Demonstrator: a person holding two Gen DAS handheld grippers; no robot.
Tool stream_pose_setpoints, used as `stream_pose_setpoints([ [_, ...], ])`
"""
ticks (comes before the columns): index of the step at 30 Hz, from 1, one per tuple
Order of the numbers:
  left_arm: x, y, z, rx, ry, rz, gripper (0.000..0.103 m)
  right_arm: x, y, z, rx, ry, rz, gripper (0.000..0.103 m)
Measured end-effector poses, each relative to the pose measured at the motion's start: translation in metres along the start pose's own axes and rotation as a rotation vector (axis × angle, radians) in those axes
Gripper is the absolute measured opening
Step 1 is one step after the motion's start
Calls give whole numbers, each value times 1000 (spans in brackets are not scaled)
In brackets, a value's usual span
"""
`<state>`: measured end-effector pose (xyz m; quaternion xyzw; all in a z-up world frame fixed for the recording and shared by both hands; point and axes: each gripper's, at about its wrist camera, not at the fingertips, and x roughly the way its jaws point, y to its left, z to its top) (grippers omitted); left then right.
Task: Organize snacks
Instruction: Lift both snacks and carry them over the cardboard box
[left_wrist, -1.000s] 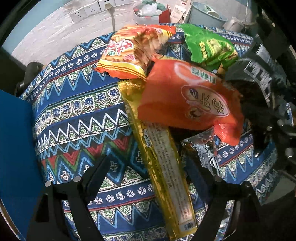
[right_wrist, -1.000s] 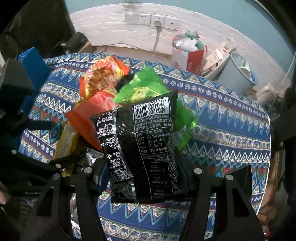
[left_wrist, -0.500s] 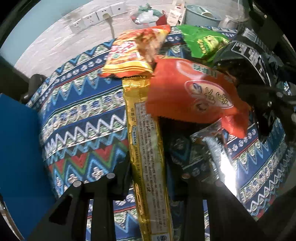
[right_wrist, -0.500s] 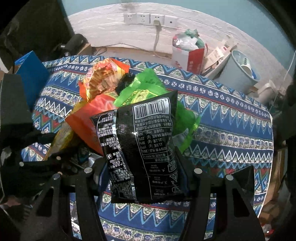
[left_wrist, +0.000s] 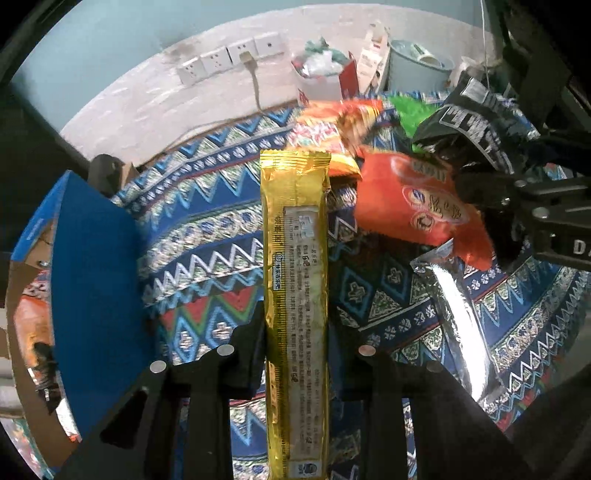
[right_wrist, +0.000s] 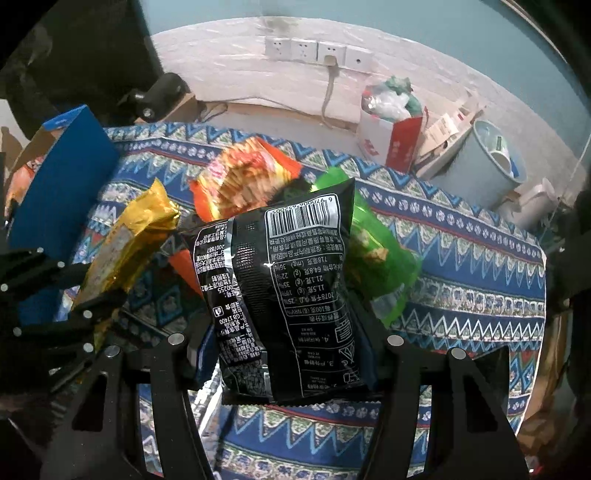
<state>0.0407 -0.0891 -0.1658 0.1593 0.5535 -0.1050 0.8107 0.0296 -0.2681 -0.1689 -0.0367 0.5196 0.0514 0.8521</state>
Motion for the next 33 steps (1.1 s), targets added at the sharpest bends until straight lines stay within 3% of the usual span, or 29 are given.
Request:
stream_pose_setpoints([
  [12, -49, 39, 4, -62, -116, 43, 29, -26, 26, 18, -25, -56, -1, 60],
  [21, -73, 75, 0, -123, -160, 64, 29, -37, 53, 32, -47, -83, 17, 60],
  [33, -97, 116, -13, -198, -179, 28, 29, -46, 103, 53, -127, -118, 42, 60],
])
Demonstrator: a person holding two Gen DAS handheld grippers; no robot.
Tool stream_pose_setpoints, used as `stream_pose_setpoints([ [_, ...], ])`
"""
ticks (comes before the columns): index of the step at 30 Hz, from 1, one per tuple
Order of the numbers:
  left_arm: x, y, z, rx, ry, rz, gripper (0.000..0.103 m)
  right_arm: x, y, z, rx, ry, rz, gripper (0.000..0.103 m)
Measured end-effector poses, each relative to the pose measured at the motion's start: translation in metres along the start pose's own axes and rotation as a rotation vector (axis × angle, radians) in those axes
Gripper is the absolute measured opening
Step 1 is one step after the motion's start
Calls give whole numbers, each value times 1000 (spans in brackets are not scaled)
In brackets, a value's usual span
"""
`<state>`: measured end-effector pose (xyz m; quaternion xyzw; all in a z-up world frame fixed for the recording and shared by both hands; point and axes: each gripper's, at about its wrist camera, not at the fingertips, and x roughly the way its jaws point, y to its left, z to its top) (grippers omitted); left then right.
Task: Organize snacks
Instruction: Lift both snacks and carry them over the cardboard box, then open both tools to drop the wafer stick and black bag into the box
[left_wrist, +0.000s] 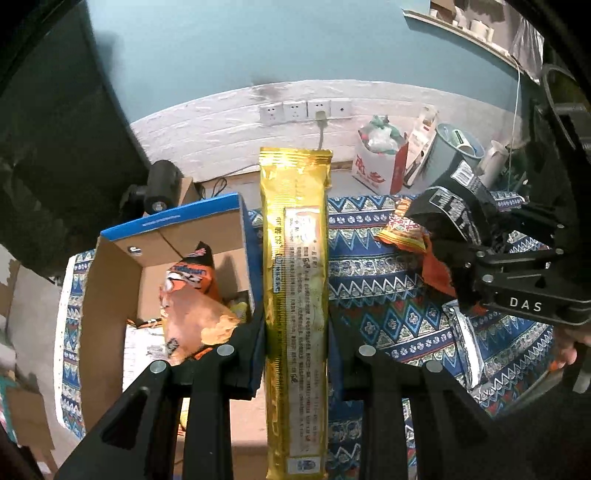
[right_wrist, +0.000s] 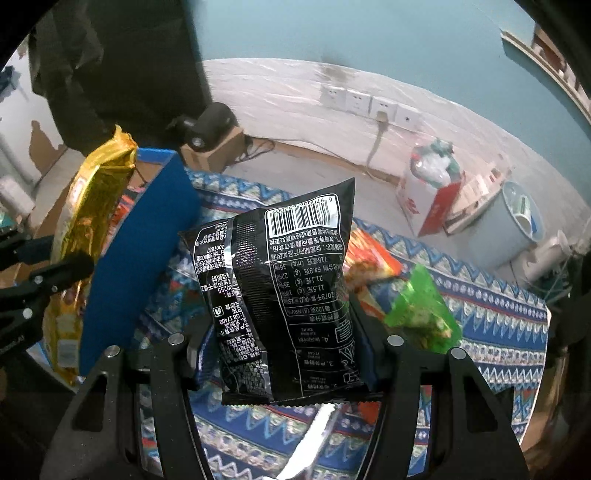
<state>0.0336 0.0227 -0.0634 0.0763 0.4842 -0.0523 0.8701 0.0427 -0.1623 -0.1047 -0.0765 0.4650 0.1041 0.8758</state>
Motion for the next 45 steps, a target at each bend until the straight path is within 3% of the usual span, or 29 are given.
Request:
stream_pose_setpoints([
  [9, -17, 30, -3, -45, -27, -10, 29, -5, 40, 24, -27, 1, 91, 60],
  [35, 8, 171, -38, -286, 36, 109, 29, 25, 153, 97, -147, 0, 166, 60],
  [45, 13, 190, -49, -326, 52, 107, 29, 55, 182, 103, -173, 58, 167, 60],
])
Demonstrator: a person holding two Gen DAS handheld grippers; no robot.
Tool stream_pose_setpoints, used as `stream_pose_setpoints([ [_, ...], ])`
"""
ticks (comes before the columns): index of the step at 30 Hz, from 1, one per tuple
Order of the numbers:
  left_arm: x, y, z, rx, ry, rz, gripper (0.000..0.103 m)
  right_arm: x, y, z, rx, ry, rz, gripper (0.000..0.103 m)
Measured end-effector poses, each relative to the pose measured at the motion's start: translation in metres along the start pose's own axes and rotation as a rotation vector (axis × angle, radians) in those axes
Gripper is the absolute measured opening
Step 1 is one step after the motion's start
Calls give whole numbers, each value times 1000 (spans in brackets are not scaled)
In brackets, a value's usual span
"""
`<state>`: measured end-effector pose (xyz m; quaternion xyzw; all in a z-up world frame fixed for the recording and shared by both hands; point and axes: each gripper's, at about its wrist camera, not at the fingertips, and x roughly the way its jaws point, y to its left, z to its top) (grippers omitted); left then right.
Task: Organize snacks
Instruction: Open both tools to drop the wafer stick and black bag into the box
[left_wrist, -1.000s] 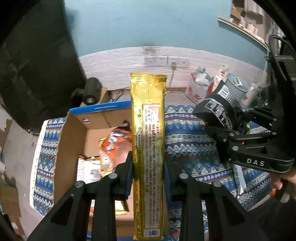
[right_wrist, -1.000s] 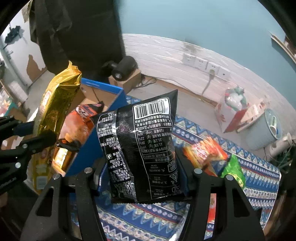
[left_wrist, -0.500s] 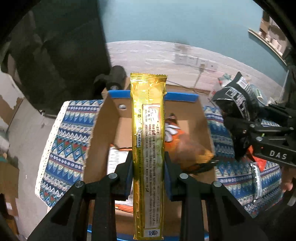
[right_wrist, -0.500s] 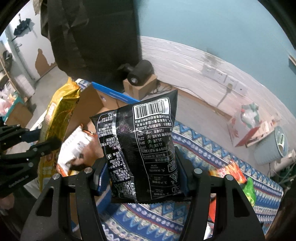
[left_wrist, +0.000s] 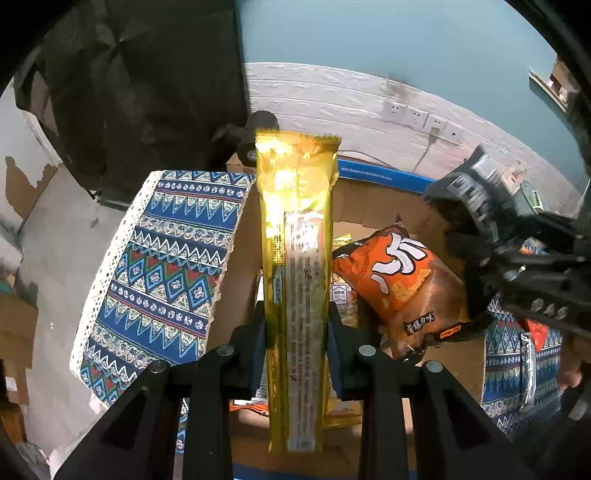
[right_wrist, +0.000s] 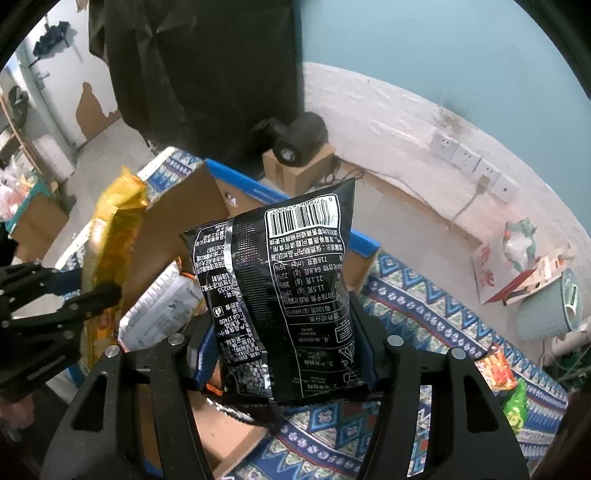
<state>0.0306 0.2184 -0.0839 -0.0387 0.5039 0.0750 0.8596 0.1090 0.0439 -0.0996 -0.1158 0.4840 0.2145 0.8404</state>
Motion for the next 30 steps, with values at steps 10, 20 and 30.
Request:
stream_pose_setpoints([
  [10, 2, 9, -1, -22, 10, 6, 29, 26, 33, -6, -37, 84, 85, 60],
  [20, -6, 12, 0, -20, -15, 74, 60, 15, 30, 2, 10, 30, 89, 69],
  [30, -19, -3, 4, -9, -25, 42, 64, -21, 17, 6, 61, -58, 84, 82],
])
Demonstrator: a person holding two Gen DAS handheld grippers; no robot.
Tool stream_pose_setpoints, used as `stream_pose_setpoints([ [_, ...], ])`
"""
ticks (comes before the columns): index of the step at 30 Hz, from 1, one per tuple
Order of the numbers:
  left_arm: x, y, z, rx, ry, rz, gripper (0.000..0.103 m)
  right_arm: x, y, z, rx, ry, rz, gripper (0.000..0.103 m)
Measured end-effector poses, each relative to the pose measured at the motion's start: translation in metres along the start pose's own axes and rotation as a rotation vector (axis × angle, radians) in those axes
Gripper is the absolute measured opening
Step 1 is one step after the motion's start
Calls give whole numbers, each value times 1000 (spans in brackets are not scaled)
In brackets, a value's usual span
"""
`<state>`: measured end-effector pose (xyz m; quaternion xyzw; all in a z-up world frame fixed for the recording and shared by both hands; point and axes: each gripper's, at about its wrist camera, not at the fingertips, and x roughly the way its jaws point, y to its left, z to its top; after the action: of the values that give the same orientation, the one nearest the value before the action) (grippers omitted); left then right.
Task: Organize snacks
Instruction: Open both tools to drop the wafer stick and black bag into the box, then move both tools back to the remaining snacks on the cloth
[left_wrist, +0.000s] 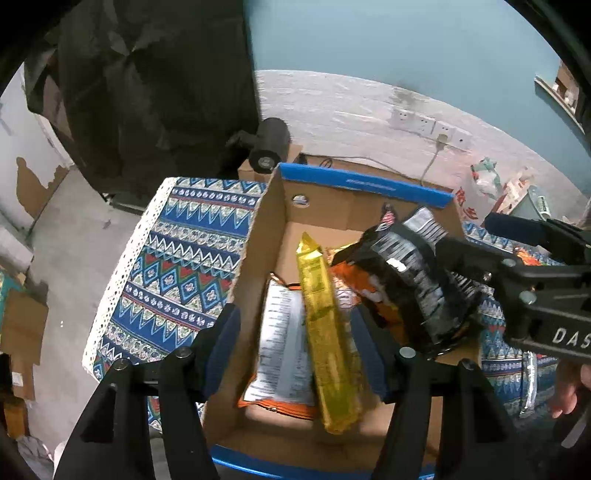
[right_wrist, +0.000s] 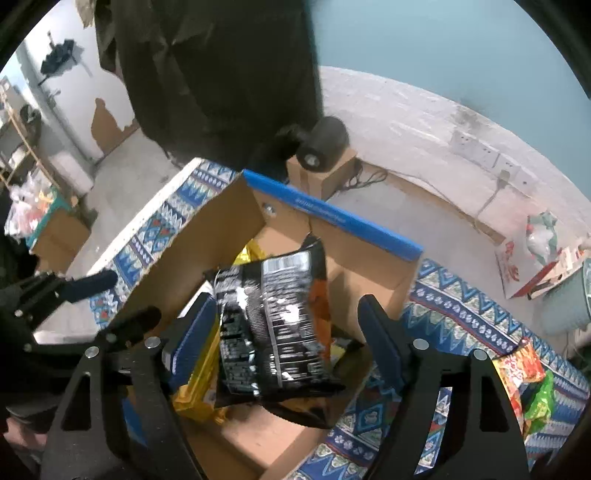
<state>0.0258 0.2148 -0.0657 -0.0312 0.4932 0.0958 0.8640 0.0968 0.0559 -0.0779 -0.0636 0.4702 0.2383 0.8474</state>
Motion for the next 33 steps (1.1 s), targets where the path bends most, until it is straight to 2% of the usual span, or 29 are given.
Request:
stream_pose_setpoints([
  [6, -15, -13, 4, 6, -40, -28, 68, -26, -19, -3, 36, -42, -23, 83],
  [12, -23, -37, 7, 27, -47, -75, 68, -43, -44, -16, 51, -53, -77, 83],
  [20, -26, -78, 5, 91, -45, -101, 68, -66, -82, -39, 75, -55, -145, 83],
  [33, -25, -155, 4, 214, -21, -133, 69, -101, -146, -82, 151, -66, -208, 83],
])
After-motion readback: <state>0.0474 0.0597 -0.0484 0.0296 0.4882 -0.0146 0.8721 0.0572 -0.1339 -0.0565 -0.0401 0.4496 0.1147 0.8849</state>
